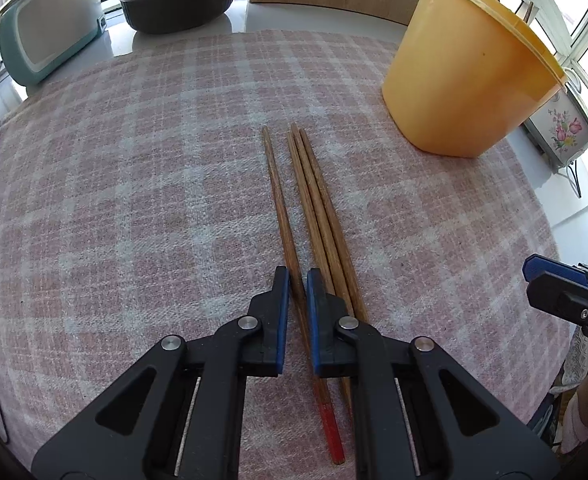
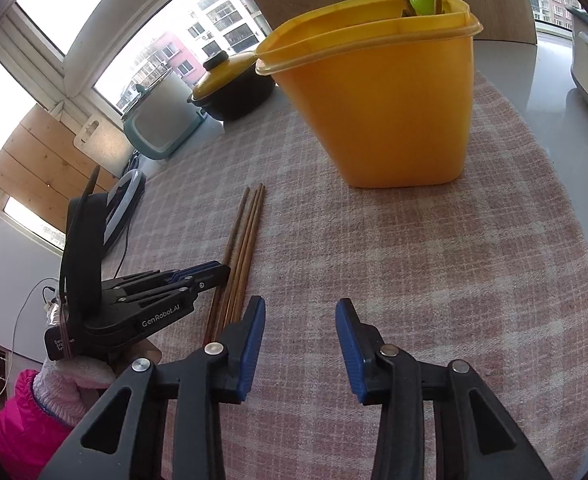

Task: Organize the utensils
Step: 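Grasp a wooden chopstick with the left tool while the right tool grasps another chopstick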

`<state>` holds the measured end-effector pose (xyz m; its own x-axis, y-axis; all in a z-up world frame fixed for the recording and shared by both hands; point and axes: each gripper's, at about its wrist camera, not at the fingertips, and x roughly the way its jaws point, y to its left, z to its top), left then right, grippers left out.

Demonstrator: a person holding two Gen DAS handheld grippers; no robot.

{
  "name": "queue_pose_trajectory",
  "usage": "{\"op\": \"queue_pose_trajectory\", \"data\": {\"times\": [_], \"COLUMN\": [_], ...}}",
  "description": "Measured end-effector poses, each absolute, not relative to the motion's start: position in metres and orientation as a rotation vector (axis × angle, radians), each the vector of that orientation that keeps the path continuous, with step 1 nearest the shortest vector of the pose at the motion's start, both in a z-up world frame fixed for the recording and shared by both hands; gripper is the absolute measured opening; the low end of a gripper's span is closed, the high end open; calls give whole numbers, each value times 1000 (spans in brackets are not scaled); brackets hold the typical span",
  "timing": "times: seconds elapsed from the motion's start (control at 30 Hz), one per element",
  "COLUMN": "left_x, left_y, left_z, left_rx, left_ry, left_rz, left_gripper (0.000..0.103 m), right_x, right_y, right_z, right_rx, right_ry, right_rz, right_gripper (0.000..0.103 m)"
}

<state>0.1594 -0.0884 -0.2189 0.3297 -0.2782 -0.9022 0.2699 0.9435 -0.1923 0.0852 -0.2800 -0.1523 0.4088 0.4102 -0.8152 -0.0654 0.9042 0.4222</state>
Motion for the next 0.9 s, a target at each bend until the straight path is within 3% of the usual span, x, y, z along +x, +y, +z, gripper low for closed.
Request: {"op": "queue_pose_trajectory", "data": {"times": [0.57,0.9], "left_x": [148,144], "left_y": [-55,-44], "left_z": [-219,-222], "left_rx": [-52,-111], "left_ry": [1167,1160], "left_rz": [-353,-359], "left_gripper": [5,5], "right_x": [131,145], "right_y": [-212,-194], "right_z": [-187,-202], "right_rx": [316,222], "right_ry": [1242,1292], "right_rz": [372,358], "right_gripper": [20,18]}}
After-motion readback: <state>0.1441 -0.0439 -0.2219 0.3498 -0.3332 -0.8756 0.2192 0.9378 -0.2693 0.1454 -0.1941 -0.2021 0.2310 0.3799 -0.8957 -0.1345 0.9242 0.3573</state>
